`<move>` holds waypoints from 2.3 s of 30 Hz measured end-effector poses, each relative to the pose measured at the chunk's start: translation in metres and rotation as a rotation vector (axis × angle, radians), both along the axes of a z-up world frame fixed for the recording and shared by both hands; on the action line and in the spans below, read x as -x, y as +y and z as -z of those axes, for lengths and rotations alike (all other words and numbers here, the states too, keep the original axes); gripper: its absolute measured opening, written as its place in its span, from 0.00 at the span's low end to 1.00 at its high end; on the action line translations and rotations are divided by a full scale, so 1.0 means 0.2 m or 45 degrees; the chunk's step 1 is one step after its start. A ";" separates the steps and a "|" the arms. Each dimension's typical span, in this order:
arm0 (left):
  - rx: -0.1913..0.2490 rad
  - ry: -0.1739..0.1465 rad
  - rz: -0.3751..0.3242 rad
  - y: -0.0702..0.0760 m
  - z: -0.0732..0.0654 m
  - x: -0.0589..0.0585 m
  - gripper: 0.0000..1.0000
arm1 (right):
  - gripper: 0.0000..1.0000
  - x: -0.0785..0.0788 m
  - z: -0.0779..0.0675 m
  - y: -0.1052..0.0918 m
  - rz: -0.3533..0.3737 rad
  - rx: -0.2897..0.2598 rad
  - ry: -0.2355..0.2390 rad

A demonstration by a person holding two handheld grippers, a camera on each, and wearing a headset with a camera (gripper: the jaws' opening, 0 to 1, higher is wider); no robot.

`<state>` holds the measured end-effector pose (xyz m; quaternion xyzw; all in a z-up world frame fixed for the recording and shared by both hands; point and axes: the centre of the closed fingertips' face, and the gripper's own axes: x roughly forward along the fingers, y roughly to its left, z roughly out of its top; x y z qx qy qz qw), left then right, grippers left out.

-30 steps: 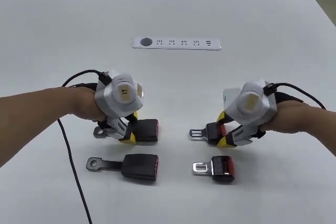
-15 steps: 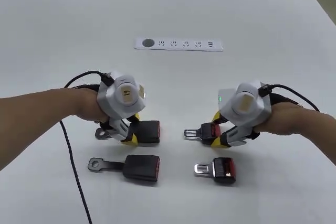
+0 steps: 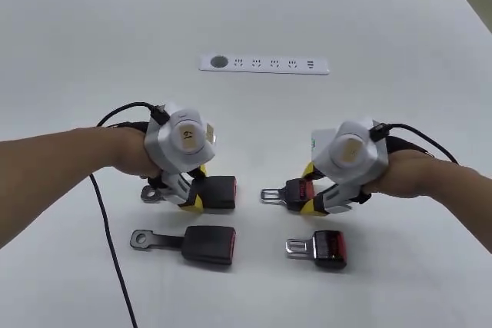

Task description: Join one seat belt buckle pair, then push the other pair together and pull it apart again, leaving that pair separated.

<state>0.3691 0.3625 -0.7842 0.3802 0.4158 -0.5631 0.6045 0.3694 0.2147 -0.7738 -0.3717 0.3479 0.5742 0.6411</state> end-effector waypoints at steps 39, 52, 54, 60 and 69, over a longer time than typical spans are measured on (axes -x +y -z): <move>-0.002 0.004 0.003 -0.01 0.00 0.00 0.32 | 0.31 -0.01 0.02 0.20 -0.043 -0.049 -0.011; 0.000 0.003 0.013 -0.01 0.00 0.00 0.32 | 0.30 0.00 0.01 0.26 -0.040 -0.068 -0.012; 0.000 0.003 0.015 -0.01 0.00 0.00 0.32 | 0.30 0.00 0.01 0.27 -0.043 -0.077 -0.013; 0.003 0.001 0.017 -0.01 0.00 0.01 0.32 | 0.30 0.01 0.04 0.30 -0.037 -0.077 -0.007; 0.007 0.000 0.017 -0.01 0.00 0.01 0.32 | 0.29 0.00 0.04 0.29 -0.003 -0.097 -0.002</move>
